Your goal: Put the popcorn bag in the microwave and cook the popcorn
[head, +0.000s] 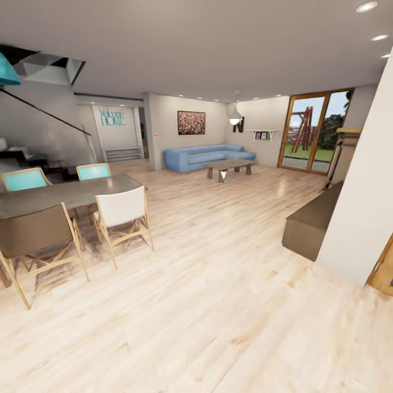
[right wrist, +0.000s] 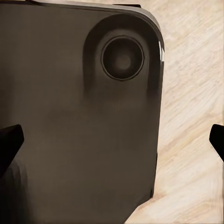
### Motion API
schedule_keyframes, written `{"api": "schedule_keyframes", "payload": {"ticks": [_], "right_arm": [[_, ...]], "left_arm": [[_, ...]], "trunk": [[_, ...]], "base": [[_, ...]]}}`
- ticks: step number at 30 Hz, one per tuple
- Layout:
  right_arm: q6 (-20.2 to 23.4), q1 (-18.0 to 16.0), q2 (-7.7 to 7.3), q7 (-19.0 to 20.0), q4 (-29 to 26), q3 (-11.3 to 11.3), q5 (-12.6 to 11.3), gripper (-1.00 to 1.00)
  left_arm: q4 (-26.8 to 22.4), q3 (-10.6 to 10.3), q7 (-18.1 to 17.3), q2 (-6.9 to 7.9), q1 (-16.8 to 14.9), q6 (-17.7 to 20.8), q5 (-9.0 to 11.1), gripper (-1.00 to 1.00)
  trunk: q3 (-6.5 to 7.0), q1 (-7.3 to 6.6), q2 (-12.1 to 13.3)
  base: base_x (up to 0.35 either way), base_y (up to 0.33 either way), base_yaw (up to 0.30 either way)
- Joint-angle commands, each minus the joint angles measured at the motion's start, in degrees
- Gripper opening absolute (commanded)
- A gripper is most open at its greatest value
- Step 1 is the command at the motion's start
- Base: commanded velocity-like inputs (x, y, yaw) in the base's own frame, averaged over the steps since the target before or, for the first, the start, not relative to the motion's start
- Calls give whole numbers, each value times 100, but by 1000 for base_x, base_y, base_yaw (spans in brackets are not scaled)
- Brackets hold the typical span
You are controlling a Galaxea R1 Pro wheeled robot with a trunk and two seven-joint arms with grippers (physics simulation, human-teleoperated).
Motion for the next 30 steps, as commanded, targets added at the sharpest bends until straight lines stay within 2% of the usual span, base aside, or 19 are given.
{"api": "schedule_keyframes", "payload": {"ticks": [1,7,13,30], "right_arm": [[-17,1,1,-7,0,4,3,100],[-17,1,1,-7,-1,6,5,100],[-17,1,1,-7,2,6,5,100],[-17,1,1,-7,2,10,-4,100]], "left_arm": [[-3,6,-1,-21,0,-10,54,100],[-2,40,-25,-109,1,-4,63,100],[15,35,-46,-276,3,-2,54,100],[15,42,-27,-281,1,-2,95,100]], "trunk": [[-4,0,-2],[-4,0,-2],[-4,0,-2],[-4,0,-2]], "base": [[0,0,281],[0,0,281],[0,0,277],[0,0,272]]}}
